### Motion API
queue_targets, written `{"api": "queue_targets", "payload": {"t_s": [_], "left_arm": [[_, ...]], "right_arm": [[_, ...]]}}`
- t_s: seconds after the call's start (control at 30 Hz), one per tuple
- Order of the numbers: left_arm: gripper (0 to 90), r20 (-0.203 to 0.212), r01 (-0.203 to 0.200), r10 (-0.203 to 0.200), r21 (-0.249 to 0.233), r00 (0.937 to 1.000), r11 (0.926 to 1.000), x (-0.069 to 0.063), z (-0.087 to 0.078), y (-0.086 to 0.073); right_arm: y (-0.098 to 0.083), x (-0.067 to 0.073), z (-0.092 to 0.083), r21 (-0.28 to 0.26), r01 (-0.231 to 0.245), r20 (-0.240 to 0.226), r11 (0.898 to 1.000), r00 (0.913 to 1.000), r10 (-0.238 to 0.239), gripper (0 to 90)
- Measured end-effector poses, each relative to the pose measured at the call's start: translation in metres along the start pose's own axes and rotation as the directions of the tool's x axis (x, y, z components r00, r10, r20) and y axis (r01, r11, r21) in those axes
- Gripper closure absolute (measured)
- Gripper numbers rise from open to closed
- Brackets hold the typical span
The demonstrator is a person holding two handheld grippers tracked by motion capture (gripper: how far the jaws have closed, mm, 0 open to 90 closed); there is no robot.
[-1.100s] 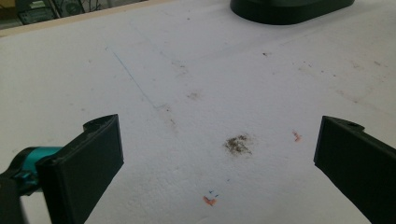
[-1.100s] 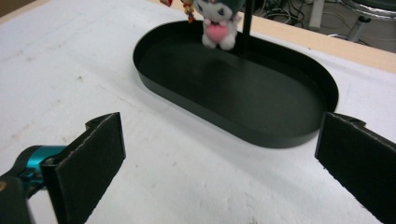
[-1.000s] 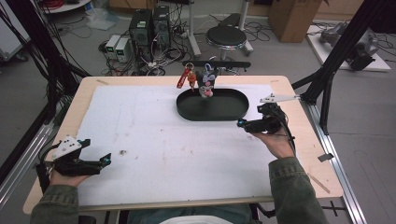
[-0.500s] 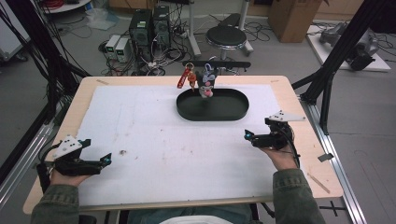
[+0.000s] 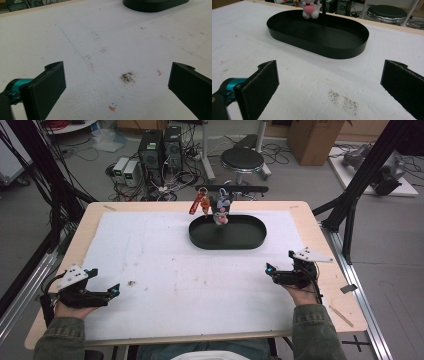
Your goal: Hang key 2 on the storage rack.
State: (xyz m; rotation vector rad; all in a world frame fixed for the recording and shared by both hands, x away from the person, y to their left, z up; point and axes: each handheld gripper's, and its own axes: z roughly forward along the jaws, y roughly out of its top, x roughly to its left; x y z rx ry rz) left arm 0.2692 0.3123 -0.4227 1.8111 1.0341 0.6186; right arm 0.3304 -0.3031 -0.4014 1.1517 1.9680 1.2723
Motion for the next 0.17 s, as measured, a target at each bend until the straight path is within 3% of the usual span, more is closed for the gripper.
{"api": "queue_targets", "payload": {"t_s": [0.17], "left_arm": [[1.7,0.006,0.0,0.0,-0.003,1.0,1.0,-0.0009,0.0,0.0002]], "right_arm": [[0.0004,0.0012,-0.0031,-0.021,-0.004,0.013,1.0,0.9999,0.004,0.6]]}}
